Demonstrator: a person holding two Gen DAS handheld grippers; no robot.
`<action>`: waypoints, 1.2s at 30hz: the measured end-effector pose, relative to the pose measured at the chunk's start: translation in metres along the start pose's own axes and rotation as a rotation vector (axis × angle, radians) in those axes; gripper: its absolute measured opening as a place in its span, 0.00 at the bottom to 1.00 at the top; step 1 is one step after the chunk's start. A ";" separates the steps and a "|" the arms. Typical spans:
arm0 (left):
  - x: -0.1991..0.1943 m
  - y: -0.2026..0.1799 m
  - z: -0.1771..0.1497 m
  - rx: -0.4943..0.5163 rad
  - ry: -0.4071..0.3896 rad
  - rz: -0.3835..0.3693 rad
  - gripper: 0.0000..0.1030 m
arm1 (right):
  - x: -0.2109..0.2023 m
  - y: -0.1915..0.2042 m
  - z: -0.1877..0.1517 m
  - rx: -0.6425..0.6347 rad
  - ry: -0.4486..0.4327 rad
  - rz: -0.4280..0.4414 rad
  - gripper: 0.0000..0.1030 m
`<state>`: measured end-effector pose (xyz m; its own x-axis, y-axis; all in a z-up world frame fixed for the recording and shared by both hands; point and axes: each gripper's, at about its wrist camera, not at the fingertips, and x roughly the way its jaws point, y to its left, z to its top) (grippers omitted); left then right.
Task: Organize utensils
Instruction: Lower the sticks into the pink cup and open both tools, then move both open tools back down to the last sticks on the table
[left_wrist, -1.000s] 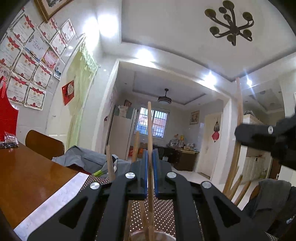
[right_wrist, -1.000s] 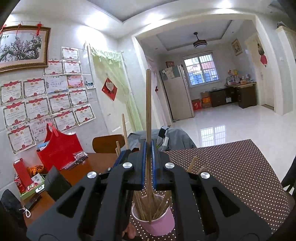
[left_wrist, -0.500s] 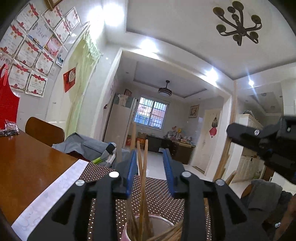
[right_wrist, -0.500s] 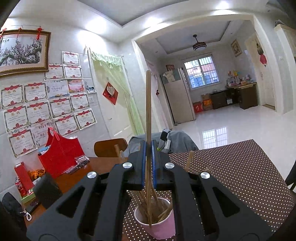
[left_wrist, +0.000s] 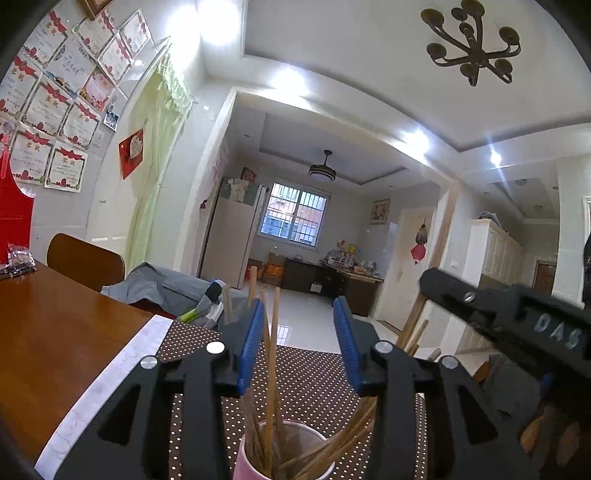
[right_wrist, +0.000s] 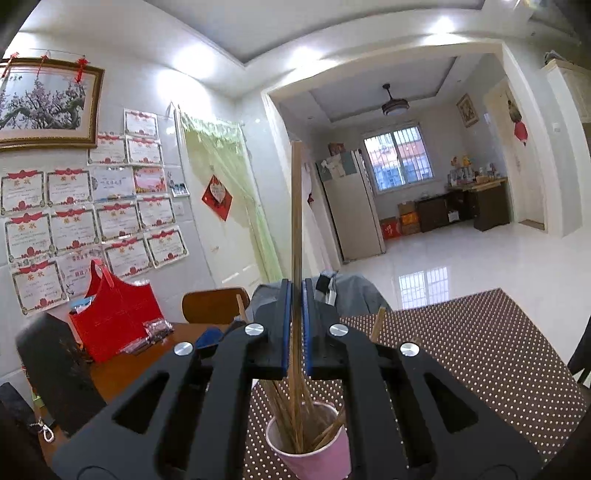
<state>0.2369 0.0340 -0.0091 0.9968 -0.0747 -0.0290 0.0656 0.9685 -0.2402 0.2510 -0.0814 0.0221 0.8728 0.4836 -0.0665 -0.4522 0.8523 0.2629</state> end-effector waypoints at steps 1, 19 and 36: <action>0.000 0.000 0.000 0.003 0.001 0.002 0.38 | 0.002 0.000 -0.001 0.002 0.007 -0.001 0.06; 0.017 0.029 0.007 0.017 0.271 0.110 0.44 | 0.035 0.009 -0.020 -0.016 0.238 -0.009 0.06; 0.028 0.036 0.002 0.072 0.388 0.195 0.49 | 0.063 0.006 -0.054 -0.023 0.376 -0.032 0.06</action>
<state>0.2673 0.0668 -0.0170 0.9007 0.0407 -0.4325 -0.1053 0.9864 -0.1263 0.2939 -0.0352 -0.0328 0.7605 0.4920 -0.4238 -0.4332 0.8706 0.2332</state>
